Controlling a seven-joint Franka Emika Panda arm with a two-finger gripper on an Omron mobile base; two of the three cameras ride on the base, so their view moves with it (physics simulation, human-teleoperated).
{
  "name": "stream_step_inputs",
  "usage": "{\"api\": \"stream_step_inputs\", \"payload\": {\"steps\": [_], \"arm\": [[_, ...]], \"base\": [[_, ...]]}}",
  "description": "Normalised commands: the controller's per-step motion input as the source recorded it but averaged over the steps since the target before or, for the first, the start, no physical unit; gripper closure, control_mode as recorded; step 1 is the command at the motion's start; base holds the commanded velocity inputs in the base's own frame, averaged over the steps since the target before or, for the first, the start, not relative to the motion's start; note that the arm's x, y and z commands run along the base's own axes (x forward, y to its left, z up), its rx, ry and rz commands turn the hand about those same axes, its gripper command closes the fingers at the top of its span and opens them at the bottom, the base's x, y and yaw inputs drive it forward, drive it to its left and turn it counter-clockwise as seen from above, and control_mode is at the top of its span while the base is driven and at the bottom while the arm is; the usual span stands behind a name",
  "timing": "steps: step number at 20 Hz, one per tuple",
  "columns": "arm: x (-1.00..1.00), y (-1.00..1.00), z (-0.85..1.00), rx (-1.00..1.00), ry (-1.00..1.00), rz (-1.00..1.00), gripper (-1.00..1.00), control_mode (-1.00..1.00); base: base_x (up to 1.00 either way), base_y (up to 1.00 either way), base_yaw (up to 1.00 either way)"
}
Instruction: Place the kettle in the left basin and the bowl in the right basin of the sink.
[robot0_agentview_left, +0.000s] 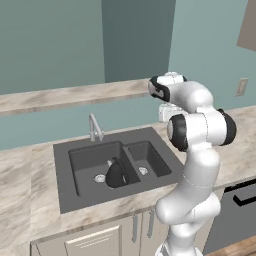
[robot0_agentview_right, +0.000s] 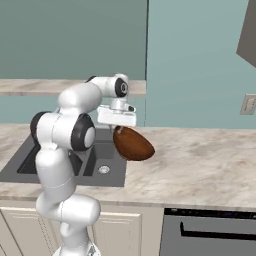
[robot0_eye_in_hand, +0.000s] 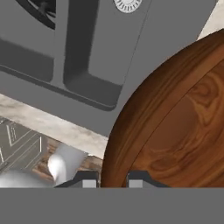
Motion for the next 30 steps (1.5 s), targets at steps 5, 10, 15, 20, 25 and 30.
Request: {"api": "stream_step_inputs", "payload": {"steps": [5, 10, 15, 20, 25, 30], "arm": [[0.08, 0.69, 0.10, 0.27, 0.17, 0.15, 1.00, -1.00], [0.05, 0.77, 0.00, 0.30, 0.04, -0.01, 1.00, -1.00], [0.00, 0.45, -0.11, 0.42, 0.14, -0.04, 1.00, -1.00], [0.05, -0.07, -0.07, 0.28, 0.16, 0.01, 1.00, -1.00], [0.00, 0.00, 0.00, 0.00, 0.00, 0.00, 1.00, -1.00], [0.26, -0.02, -0.22, 0.00, -0.05, -0.24, 1.00, -1.00]], "base": [[0.00, 0.00, 0.00], [0.00, 0.00, 0.00], [0.00, 0.00, 0.00], [0.00, 0.00, 0.00], [0.00, 0.00, 0.00], [0.00, 0.00, 0.00]]}}
